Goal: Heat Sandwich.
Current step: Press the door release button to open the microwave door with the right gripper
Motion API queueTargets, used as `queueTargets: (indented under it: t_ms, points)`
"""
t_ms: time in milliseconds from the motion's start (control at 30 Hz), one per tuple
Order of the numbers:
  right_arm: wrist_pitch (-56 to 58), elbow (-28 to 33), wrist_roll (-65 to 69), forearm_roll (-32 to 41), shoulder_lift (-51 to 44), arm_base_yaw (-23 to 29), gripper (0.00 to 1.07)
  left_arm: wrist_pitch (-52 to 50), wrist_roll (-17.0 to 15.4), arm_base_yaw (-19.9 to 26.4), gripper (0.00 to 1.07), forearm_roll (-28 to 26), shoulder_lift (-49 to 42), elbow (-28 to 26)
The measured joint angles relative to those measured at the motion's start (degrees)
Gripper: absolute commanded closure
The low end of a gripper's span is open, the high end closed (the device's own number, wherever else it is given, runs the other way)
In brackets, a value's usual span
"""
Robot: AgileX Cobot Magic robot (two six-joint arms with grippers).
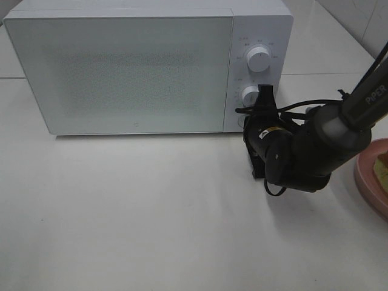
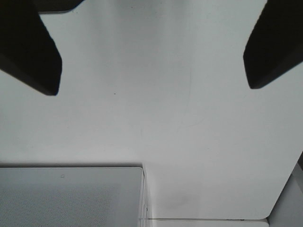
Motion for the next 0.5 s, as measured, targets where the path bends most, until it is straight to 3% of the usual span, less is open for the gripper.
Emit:
queueTargets:
  t_ms: [500]
  points:
    - [1.83, -3.67, -3.78, 4.87, 0.74, 0.46, 1.07, 0.00, 0.00, 0.00, 0.07, 0.00, 0.00, 0.00]
